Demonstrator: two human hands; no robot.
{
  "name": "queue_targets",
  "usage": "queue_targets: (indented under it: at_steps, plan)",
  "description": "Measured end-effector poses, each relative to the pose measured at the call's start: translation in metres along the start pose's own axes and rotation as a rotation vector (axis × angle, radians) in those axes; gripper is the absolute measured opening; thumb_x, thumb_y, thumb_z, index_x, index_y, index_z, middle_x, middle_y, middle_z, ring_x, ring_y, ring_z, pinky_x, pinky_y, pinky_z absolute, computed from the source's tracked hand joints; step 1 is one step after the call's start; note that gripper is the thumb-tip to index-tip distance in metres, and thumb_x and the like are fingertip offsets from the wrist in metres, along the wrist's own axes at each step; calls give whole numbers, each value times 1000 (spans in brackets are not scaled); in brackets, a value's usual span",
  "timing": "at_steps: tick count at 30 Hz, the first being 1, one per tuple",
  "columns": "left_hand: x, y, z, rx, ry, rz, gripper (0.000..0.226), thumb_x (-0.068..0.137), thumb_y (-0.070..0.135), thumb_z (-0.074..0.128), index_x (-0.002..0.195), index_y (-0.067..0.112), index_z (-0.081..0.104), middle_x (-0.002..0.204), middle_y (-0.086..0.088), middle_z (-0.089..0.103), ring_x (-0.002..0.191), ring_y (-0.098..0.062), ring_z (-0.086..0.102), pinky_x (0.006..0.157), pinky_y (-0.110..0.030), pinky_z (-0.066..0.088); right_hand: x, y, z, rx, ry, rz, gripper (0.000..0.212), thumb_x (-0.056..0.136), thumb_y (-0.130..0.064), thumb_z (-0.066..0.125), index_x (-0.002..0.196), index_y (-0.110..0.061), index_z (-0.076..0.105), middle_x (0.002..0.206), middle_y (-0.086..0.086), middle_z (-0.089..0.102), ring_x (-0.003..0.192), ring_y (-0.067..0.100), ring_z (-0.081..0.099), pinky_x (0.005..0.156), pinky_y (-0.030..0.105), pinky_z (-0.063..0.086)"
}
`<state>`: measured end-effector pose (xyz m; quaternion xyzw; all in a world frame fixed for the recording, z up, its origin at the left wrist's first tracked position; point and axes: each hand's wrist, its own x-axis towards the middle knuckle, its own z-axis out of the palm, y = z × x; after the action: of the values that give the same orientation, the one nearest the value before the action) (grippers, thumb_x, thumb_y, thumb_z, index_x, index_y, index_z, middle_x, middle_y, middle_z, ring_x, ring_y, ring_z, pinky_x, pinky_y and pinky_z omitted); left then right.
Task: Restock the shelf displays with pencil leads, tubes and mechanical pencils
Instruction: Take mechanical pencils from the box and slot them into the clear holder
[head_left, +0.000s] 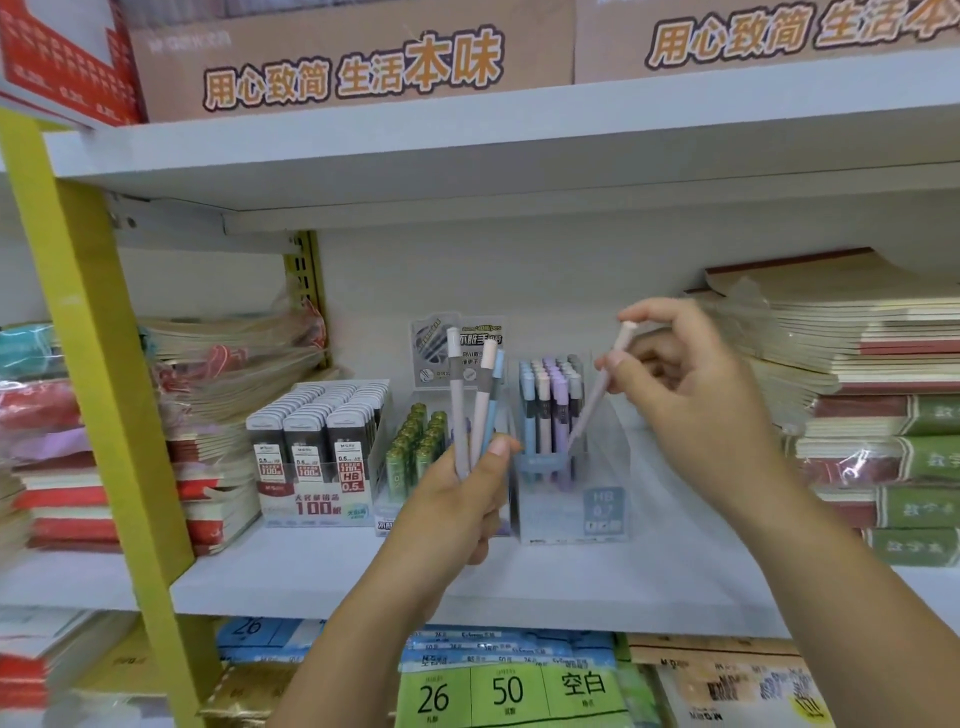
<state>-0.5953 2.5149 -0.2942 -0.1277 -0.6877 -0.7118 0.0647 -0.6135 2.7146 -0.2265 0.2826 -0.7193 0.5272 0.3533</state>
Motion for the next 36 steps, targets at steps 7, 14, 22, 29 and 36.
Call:
queue_targets:
  at_steps: [7, 14, 22, 29, 36]
  plan:
    - [-2, -3, -5, -4, -19, -2, 21, 102, 41, 48, 100, 26, 62, 63, 5, 35, 47, -10, 24, 40, -19, 24, -7, 12, 17, -168, -115, -32, 28, 87, -19, 68, 93, -41, 53, 76, -13, 67, 75, 0, 62, 65, 8, 45]
    - [-5, -2, -9, 6, -12, -17, 23, 102, 41, 47, 100, 26, 65, 61, 6, 45, 46, -9, 29, 41, -20, 26, -7, 14, 22, -260, -105, -66, 30, 87, -22, 69, 98, -40, 47, 71, -11, 64, 74, -1, 59, 64, 8, 45]
    - [-8, -1, -9, -35, -36, -25, 24, 102, 40, 49, 96, 29, 69, 61, 5, 45, 46, -9, 28, 41, -20, 25, -8, 21, 32, -397, -70, -87, 26, 84, -29, 71, 97, -43, 53, 71, -11, 63, 69, 6, 58, 59, 24, 47]
    - [-11, 3, -7, -76, -146, -21, 23, 100, 42, 51, 100, 33, 72, 66, 5, 48, 50, -10, 31, 44, -19, 28, -5, 21, 37, -489, -107, -52, 25, 92, -28, 60, 117, -30, 63, 91, -13, 47, 80, 3, 45, 64, 9, 32]
    - [-11, 3, -1, -32, -193, -18, 23, 101, 44, 50, 105, 34, 72, 67, 7, 51, 52, -8, 37, 45, -19, 32, -11, -5, 37, 230, -225, 214, 22, 89, -22, 66, 107, -33, 65, 76, -4, 72, 70, 5, 66, 60, 13, 48]
